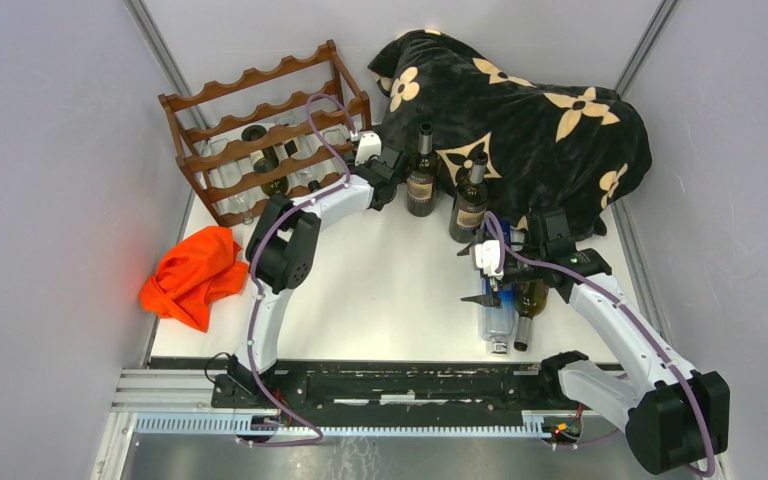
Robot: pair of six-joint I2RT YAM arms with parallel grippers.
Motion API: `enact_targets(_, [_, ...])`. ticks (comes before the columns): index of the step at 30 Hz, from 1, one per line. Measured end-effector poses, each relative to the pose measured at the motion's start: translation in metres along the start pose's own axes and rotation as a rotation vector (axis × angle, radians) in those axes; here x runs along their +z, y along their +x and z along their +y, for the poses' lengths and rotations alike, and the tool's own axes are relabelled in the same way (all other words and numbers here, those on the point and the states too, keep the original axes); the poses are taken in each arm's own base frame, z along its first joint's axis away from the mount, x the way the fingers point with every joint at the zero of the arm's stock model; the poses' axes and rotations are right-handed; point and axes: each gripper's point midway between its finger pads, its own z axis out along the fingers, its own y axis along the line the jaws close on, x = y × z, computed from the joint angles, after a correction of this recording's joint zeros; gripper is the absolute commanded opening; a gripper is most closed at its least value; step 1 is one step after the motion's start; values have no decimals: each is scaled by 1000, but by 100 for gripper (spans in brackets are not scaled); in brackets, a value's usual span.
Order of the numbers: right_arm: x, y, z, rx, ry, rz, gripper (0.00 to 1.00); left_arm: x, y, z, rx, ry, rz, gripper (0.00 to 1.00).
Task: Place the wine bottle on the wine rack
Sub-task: Place the wine bottle in the wine rack.
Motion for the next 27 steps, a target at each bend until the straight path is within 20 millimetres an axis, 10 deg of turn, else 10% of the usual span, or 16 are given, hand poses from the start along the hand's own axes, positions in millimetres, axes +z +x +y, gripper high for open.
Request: enact_targets(27, [0, 1, 1, -10, -6, 3, 98, 25, 4, 4, 39, -47, 8, 68])
